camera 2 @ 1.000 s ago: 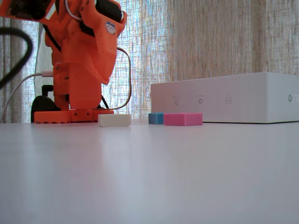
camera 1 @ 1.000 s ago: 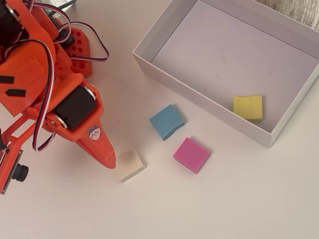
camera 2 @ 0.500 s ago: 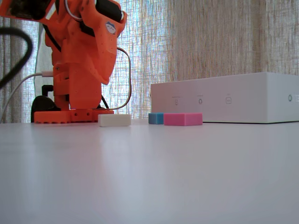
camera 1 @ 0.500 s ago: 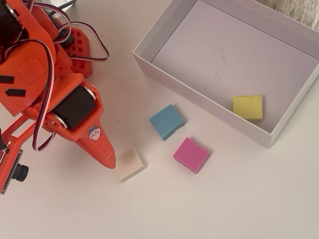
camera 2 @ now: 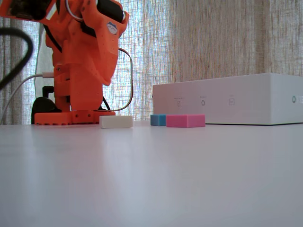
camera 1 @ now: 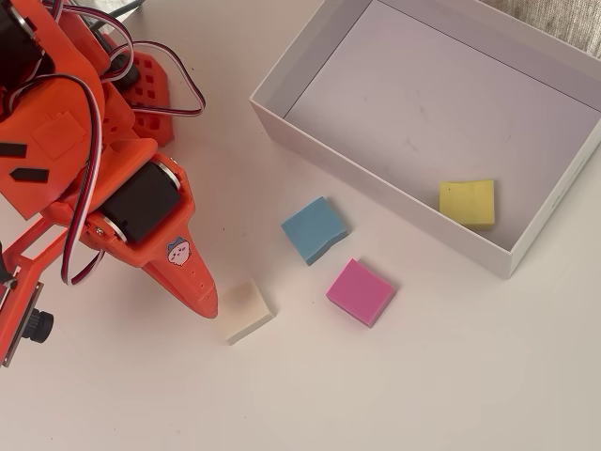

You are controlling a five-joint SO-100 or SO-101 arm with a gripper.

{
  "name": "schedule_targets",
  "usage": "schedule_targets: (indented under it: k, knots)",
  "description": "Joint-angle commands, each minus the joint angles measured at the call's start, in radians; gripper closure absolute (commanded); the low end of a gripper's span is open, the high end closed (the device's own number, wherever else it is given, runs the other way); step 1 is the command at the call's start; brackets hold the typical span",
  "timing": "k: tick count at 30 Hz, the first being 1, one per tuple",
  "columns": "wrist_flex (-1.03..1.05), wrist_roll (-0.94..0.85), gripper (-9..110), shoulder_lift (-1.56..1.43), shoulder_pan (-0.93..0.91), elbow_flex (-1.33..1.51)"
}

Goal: Grasp the yellow cuboid and put it in the bin.

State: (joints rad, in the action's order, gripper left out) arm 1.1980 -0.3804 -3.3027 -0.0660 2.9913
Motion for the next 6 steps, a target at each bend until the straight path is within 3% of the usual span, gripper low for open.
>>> schedule_targets:
  k: [1, 6]
  knots:
    - [0.002, -0.003, 110, -0.006, 0.003, -0.008]
    - [0.002, -0.003, 110, -0.006, 0.003, -0.008]
